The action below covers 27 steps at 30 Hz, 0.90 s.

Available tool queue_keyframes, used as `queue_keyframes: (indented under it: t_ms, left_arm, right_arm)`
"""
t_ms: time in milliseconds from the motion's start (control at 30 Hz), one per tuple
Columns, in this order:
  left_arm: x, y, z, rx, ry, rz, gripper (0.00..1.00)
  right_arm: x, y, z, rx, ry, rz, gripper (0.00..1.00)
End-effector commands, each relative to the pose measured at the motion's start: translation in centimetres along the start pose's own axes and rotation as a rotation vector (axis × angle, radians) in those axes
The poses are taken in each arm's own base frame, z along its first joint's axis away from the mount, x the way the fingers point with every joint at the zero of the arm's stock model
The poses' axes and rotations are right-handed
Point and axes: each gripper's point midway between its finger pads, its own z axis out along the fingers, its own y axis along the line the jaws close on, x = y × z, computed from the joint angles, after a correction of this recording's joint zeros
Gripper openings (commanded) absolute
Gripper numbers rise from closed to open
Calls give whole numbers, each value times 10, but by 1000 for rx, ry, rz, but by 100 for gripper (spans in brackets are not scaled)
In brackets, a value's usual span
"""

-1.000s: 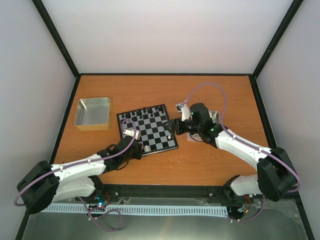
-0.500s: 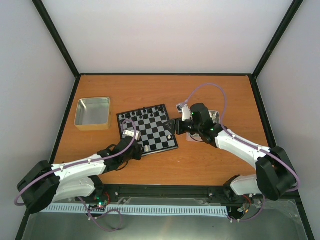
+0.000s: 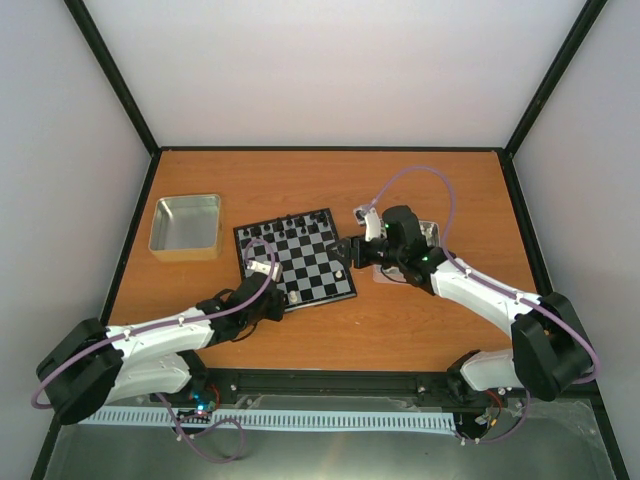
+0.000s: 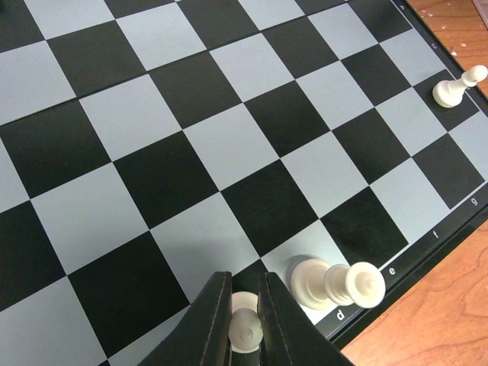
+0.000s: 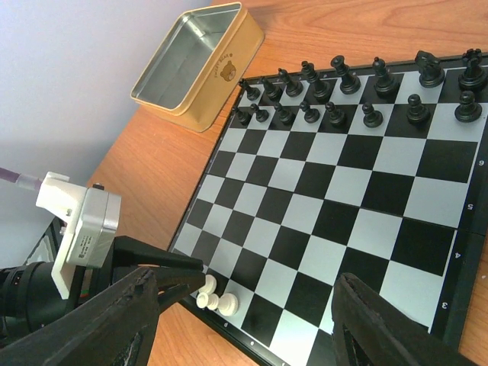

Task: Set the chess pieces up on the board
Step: Place the chess piece on the chessboard.

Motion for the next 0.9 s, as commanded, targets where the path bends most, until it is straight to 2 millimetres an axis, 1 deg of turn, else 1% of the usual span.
queue_keyframes:
  t_ms: [0, 267, 367, 533, 733, 800, 867]
  left_arm:
    - [-4, -10, -1, 31, -9, 9, 9]
    - [-5, -9, -2, 31, -15, 6, 13]
    - [-6, -9, -4, 32, -20, 3, 16]
    - [-18, -12, -14, 44, -55, -1, 23]
    - [-48, -16, -38, 65, -158, -49, 38]
    - [-63, -16, -50, 58, -201, -71, 42]
    - [-80, -14, -62, 36, -251, -91, 50]
  right_arm:
    - [-2, -2, 1, -6, -13, -2, 63]
    - [-2, -3, 0, -7, -15, -1, 63]
    - [-2, -3, -1, -8, -16, -2, 63]
    - [-3, -3, -2, -7, -19, -1, 63]
    - [-5, -2, -5, -7, -27, -2, 63]
    - [-7, -1, -8, 4, -33, -1, 63]
    - [-9, -6, -14, 50, -45, 2, 63]
